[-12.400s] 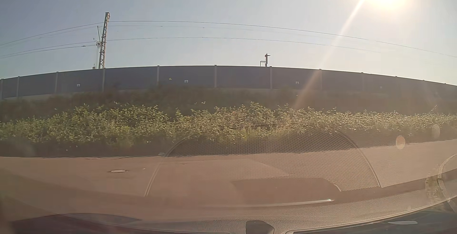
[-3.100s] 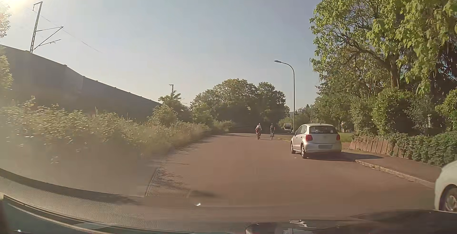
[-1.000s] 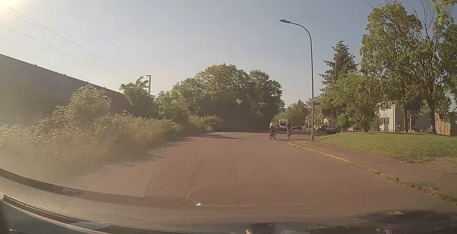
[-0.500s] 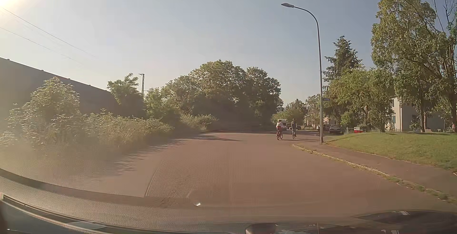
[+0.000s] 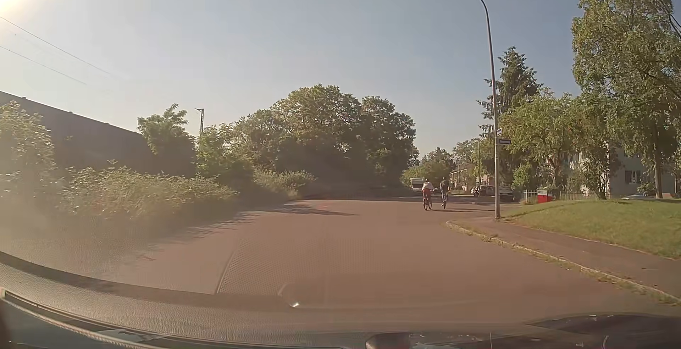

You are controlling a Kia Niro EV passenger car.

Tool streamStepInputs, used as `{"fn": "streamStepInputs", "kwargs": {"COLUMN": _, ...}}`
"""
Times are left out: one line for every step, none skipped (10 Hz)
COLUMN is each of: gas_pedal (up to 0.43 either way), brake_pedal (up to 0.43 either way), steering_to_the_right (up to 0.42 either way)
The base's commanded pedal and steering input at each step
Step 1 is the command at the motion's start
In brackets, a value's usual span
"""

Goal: Follow the waypoints while adhering to traffic rules and regulations

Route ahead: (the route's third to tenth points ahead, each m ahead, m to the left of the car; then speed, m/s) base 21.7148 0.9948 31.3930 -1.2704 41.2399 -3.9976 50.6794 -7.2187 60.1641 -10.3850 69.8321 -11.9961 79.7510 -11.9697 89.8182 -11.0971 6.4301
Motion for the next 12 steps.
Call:
{"fn": "streamStepInputs", "kwargs": {"gas_pedal": 0.028, "brake_pedal": 0.0, "steering_to_the_right": 0.025}}
{"fn": "streamStepInputs", "kwargs": {"gas_pedal": 0.02, "brake_pedal": 0.0, "steering_to_the_right": 0.025}}
{"fn": "streamStepInputs", "kwargs": {"gas_pedal": 0.02, "brake_pedal": 0.0, "steering_to_the_right": 0.025}}
{"fn": "streamStepInputs", "kwargs": {"gas_pedal": 0.008, "brake_pedal": 0.0, "steering_to_the_right": 0.025}}
{"fn": "streamStepInputs", "kwargs": {"gas_pedal": 0.008, "brake_pedal": 0.0, "steering_to_the_right": 0.027}}
{"fn": "streamStepInputs", "kwargs": {"gas_pedal": 0.008, "brake_pedal": 0.0, "steering_to_the_right": 0.03}}
{"fn": "streamStepInputs", "kwargs": {"gas_pedal": 0.0, "brake_pedal": 0.0, "steering_to_the_right": 0.033}}
{"fn": "streamStepInputs", "kwargs": {"gas_pedal": 0.0, "brake_pedal": 0.0, "steering_to_the_right": 0.035}}
{"fn": "streamStepInputs", "kwargs": {"gas_pedal": 0.0, "brake_pedal": 0.0, "steering_to_the_right": 0.038}}
{"fn": "streamStepInputs", "kwargs": {"gas_pedal": 0.0, "brake_pedal": 0.0, "steering_to_the_right": 0.039}}
{"fn": "streamStepInputs", "kwargs": {"gas_pedal": 0.0, "brake_pedal": 0.0, "steering_to_the_right": 0.041}}
{"fn": "streamStepInputs", "kwargs": {"gas_pedal": 0.0, "brake_pedal": 0.0, "steering_to_the_right": 0.047}}
